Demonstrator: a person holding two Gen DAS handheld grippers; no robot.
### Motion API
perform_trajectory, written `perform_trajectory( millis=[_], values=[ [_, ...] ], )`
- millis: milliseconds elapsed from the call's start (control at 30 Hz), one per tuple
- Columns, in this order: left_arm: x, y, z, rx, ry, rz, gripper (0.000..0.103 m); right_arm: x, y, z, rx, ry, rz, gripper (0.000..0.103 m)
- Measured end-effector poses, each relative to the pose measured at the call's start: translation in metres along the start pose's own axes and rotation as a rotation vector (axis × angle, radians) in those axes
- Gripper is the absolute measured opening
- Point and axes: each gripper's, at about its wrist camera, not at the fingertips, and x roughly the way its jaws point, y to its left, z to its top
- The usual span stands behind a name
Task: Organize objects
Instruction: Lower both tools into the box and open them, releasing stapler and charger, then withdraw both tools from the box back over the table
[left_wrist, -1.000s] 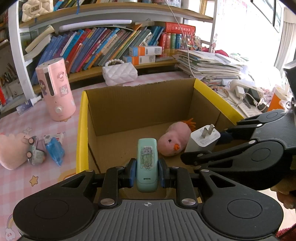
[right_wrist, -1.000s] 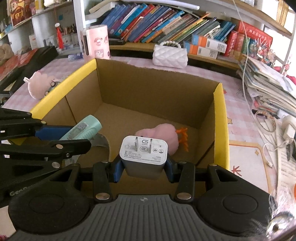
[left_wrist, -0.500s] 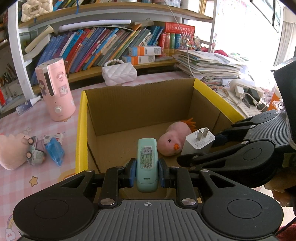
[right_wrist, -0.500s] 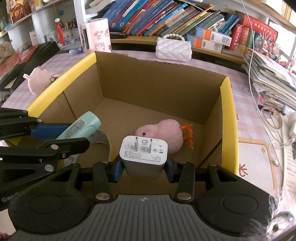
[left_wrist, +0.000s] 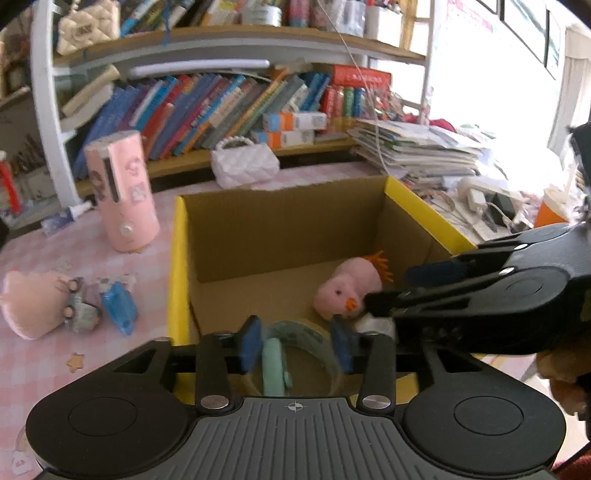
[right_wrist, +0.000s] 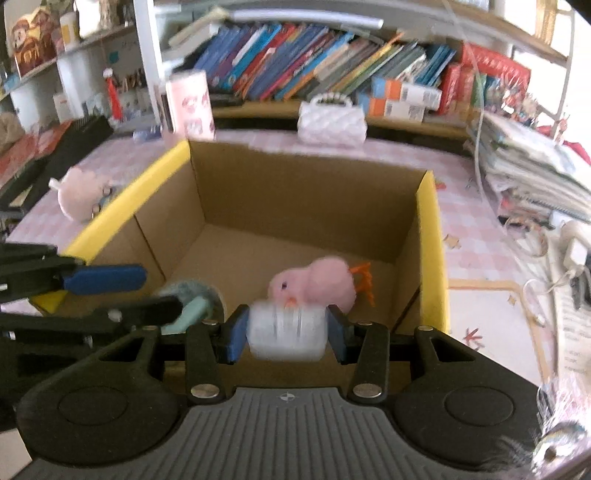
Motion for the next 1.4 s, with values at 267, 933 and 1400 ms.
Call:
perform_trajectory(
  millis=[267,933,1400],
  values=[
    [-0.027,0.008,-0.001,-0.034,-0.069,0.013,0.057,-0.033,0.002,0.002,0.046,-0.123,-0.041,0.042],
    [-0.09,0.034,-0.046,-0.047,-0.092,-0.003,0.068,-0.092,0.038,-0.053,0.217,-0.192,-0.197,0.042],
    [-0.116,0.05,-0.088,-0.004,0.012,-0.003,0.069,-0.106,0.094,-0.097,0.254,-0.09,-0.207,0.042]
  ],
)
